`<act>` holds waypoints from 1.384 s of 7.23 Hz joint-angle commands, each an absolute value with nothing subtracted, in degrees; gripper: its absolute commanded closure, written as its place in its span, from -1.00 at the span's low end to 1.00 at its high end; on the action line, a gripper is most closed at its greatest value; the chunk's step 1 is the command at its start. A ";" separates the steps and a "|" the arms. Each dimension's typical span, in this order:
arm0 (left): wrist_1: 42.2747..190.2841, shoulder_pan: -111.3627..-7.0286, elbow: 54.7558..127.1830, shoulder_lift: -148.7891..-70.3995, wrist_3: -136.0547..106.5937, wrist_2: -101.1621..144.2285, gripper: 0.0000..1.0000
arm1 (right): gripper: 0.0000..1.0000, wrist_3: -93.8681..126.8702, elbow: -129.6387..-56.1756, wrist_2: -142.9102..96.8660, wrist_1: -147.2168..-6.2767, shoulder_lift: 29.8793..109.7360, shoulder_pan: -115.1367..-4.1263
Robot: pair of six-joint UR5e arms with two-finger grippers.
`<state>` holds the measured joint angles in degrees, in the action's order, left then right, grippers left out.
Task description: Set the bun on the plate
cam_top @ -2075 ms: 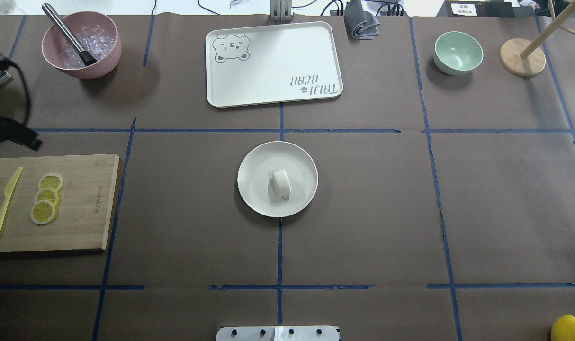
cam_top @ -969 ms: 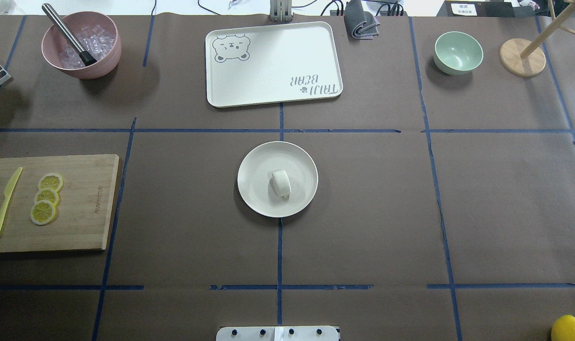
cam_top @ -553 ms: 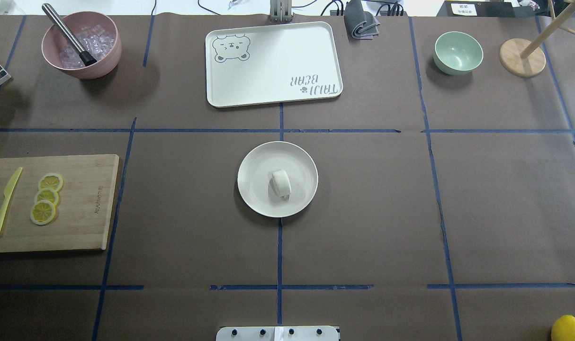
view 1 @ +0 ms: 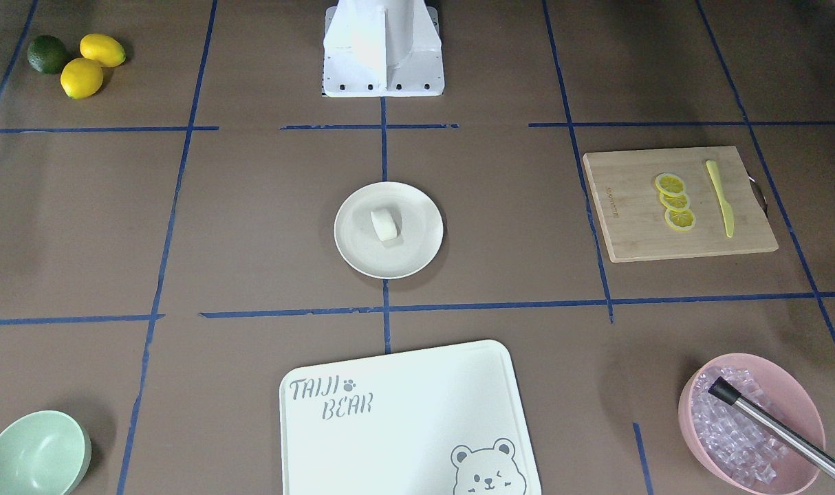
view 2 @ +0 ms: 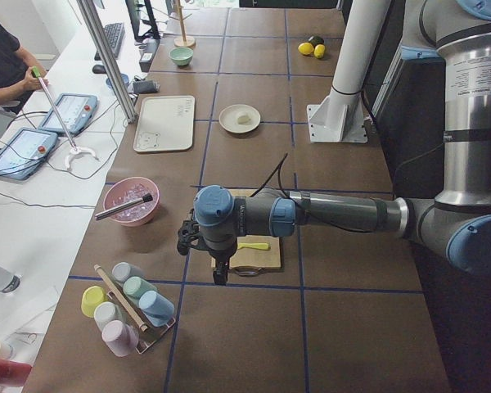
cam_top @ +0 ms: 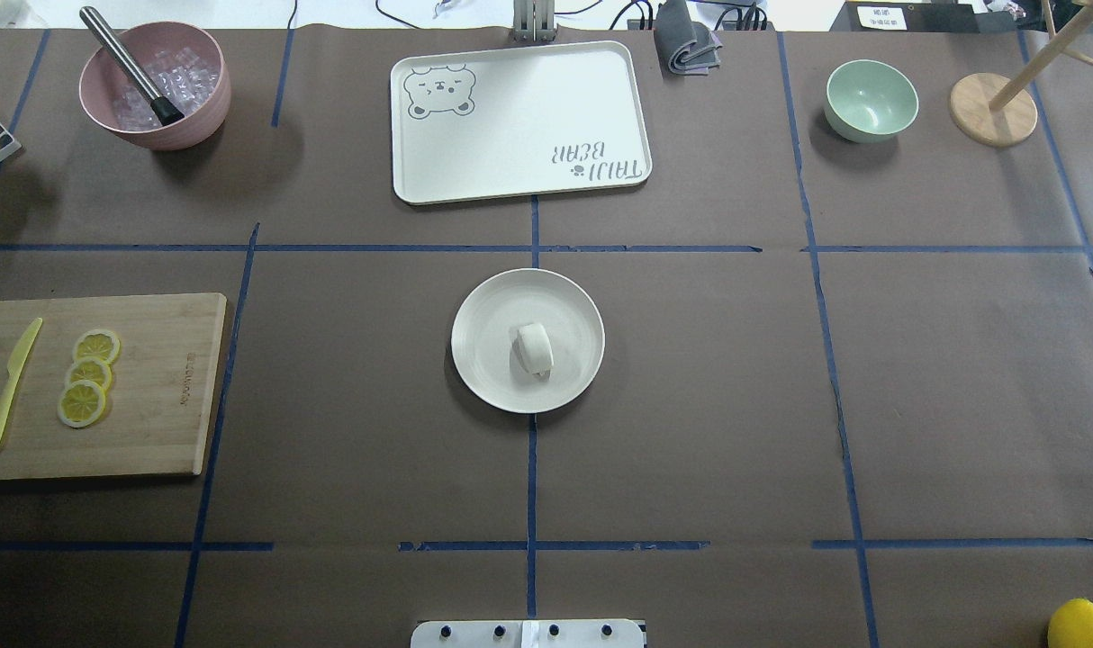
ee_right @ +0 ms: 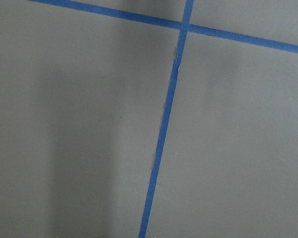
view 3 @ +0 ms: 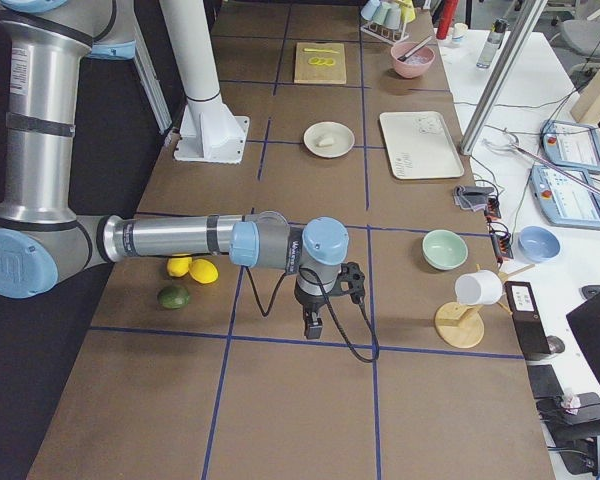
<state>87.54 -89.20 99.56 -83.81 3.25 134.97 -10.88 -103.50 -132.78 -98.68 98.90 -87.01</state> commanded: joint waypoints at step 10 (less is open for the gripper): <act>87.63 -89.21 99.58 -80.95 3.34 135.70 -0.99 | -1.00 -10.46 -103.45 -132.98 -98.53 98.88 -86.92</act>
